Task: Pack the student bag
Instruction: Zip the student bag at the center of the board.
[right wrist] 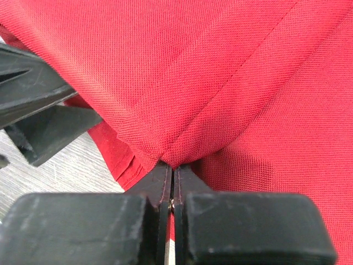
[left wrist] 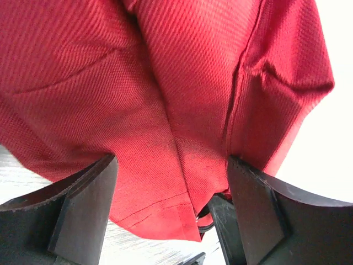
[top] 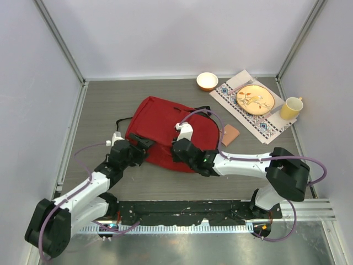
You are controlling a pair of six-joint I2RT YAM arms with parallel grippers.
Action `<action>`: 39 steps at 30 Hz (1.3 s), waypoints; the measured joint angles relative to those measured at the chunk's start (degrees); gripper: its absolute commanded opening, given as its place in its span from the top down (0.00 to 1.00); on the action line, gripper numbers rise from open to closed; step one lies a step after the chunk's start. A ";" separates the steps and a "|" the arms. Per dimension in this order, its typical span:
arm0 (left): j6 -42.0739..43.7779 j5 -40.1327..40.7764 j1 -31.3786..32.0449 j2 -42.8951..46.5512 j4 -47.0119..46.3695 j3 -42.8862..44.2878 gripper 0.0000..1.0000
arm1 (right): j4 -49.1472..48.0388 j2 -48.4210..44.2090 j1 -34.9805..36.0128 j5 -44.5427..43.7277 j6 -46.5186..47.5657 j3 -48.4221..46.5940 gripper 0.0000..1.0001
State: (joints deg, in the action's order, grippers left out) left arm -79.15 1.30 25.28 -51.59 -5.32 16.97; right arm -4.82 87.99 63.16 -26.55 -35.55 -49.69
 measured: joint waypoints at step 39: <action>3.19 -11.56 -6.01 -0.42 -8.28 0.00 1.00 | -4.33 -8.13 1.14 3.37 2.60 6.10 0.99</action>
State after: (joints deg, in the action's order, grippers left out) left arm -75.96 -10.26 19.27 -52.01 -13.61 16.97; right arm -9.15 79.85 64.29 -23.18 -32.95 -43.59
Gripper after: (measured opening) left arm 0.008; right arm 0.042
